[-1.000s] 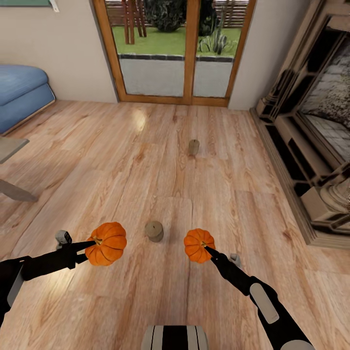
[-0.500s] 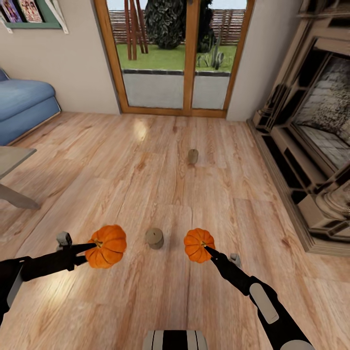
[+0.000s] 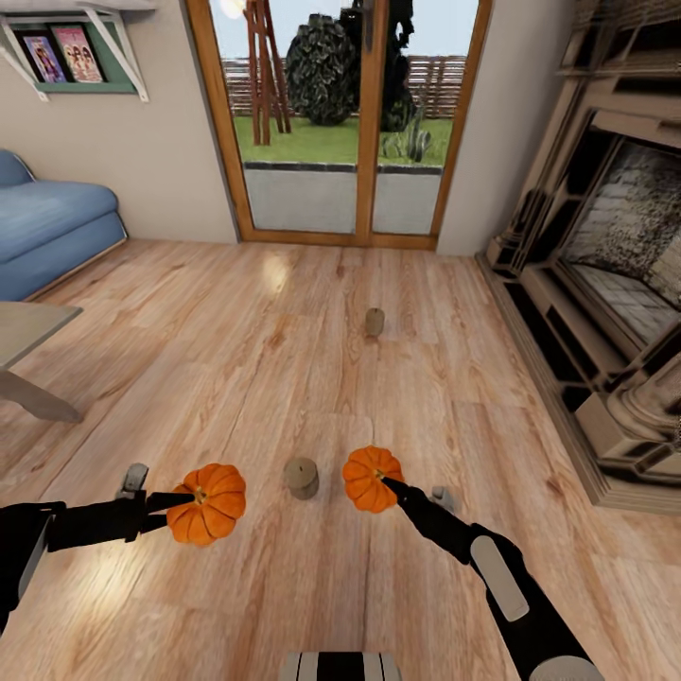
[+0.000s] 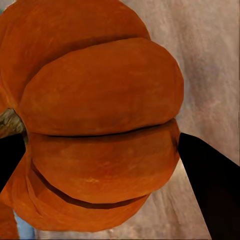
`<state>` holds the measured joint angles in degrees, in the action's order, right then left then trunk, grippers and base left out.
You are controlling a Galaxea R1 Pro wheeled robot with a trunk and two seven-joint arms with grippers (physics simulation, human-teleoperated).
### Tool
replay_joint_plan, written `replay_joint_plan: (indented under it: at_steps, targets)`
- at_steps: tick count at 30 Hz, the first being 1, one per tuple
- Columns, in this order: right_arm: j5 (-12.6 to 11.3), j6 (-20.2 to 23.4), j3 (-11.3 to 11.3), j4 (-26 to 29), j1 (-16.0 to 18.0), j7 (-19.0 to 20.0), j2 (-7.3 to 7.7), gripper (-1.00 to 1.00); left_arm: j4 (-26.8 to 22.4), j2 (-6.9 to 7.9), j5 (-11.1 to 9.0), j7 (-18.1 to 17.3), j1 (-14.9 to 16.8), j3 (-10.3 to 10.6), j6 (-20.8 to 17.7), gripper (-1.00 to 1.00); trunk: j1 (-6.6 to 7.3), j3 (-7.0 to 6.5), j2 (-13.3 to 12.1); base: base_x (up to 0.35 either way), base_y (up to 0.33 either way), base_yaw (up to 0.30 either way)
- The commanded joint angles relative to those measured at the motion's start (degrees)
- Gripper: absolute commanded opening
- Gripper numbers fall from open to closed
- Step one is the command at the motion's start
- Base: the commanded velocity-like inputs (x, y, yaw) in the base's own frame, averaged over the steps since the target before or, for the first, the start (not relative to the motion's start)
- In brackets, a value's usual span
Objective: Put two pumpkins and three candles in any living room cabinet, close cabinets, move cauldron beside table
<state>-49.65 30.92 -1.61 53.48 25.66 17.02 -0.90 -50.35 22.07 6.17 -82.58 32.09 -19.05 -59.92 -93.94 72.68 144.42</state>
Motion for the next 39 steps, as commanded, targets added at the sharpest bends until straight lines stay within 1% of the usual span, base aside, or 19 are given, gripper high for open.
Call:
replay_joint_plan:
  at_steps: [1,4,7,25,37,39]
  targets:
    - [-0.05,2.85,0.35,0.46,0.08,-1.05,-0.05,-1.00,-0.01,0.00,0.04,0.25,-0.01,0.01,0.10,-1.00,0.02,-0.23,-0.02,0.000,0.000,0.000]
    - [0.13,9.00,0.91,2.40,0.28,-2.59,-0.13,-1.00,-0.01,-0.07,-0.06,0.45,-0.01,0.03,0.14,-1.00,0.10,-0.89,-0.06,0.000,0.000,0.000]
    - [0.06,10.60,0.94,3.07,0.34,-2.75,0.06,-1.00,-0.01,-0.03,-0.03,0.48,-0.01,0.05,0.15,-1.00,0.18,-1.56,-0.10,0.000,0.000,0.000]
    - [0.07,10.47,1.14,3.56,0.35,-2.33,-0.14,-1.00,-0.03,-0.08,-0.17,0.49,-0.01,0.06,0.15,-1.00,0.64,-5.55,-0.34,-0.002,0.000,0.000]
    - [0.08,10.39,1.13,3.56,0.35,-2.17,-0.15,-1.00,-0.04,-0.09,-0.28,0.40,-0.01,0.06,0.15,-1.00,0.95,-8.20,-0.50,-0.287,0.000,0.000]
    - [0.11,10.39,1.10,3.56,0.35,-2.17,-0.15,-1.00,-0.05,-0.04,-0.28,0.35,-0.01,0.06,0.15,-1.00,0.95,-8.20,-0.50,-0.289,0.000,0.000]
